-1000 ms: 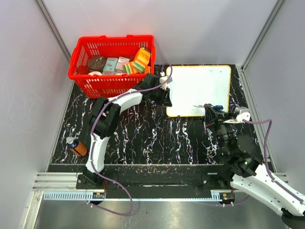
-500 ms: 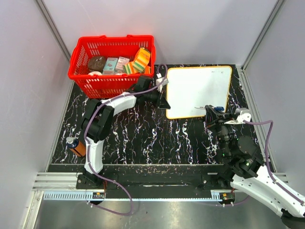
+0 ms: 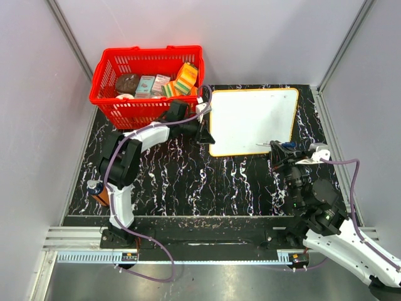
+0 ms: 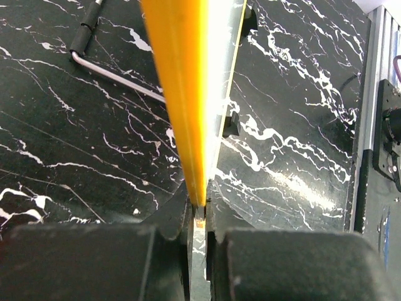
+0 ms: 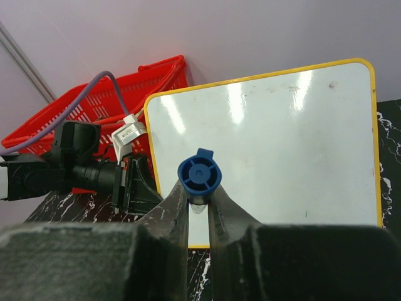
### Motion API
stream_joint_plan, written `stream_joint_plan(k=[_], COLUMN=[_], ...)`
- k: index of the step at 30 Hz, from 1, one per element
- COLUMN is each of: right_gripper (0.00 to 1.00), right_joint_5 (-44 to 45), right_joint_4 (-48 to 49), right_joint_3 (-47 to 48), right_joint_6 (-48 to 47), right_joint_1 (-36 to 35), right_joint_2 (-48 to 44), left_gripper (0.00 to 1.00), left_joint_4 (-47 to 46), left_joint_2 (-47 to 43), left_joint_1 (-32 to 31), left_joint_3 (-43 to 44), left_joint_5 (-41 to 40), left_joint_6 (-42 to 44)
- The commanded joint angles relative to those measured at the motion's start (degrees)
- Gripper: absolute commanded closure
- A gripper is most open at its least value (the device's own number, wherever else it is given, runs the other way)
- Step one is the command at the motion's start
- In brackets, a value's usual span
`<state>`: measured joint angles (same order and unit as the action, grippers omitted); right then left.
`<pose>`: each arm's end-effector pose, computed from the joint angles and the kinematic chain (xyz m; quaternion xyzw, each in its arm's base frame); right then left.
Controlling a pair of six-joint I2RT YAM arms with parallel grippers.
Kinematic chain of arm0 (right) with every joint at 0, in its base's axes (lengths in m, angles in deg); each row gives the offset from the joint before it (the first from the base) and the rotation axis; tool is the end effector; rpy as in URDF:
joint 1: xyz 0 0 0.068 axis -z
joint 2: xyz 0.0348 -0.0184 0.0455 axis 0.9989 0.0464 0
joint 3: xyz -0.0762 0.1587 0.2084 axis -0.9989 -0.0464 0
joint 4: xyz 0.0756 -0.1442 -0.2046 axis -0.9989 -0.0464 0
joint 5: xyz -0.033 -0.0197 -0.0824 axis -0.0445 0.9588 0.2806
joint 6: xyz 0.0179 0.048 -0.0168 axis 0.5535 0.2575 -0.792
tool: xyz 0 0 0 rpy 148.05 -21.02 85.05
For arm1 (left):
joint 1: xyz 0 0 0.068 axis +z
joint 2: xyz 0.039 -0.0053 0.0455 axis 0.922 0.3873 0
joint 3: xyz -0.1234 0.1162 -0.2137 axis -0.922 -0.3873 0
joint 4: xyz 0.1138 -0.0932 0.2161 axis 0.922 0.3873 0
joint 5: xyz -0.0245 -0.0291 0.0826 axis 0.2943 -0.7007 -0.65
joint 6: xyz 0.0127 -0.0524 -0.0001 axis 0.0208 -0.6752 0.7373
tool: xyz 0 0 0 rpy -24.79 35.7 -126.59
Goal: Write a sentence on the whiteboard
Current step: Move the whiteboard to the center of the board.
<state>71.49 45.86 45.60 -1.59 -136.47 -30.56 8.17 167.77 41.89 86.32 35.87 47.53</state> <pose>0.0861 0.0669 0.3327 0.0311 0.6253 0.1863 0.7572 0.3801 -0.2098 0.1962 0.3633 0.7588 -0.4532 0.2947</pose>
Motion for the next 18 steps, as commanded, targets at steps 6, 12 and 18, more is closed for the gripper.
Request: stream_joint_plan(k=[6, 12, 18], right_gripper=[1.00, 1.00, 1.00], right_joint_5=[1.3, 1.0, 0.9], right_joint_4=[-1.6, -3.1, -4.2], right_joint_3=[1.5, 1.9, 2.0], right_joint_6=[1.8, 2.9, 4.0], right_joint_1=[-0.2, -0.2, -0.2], right_joint_2=[-1.3, -2.0, -2.6], left_gripper=[1.00, 1.00, 1.00], left_joint_4=[12.6, 16.1, 19.2], left_joint_2=[-1.7, -2.8, -2.7], left_joint_1=[1.5, 1.2, 0.2], left_joint_3=[-6.5, -7.5, -7.9], left_joint_5=[-2.4, 0.9, 4.8], left_joint_6=[9.3, 11.8, 14.6])
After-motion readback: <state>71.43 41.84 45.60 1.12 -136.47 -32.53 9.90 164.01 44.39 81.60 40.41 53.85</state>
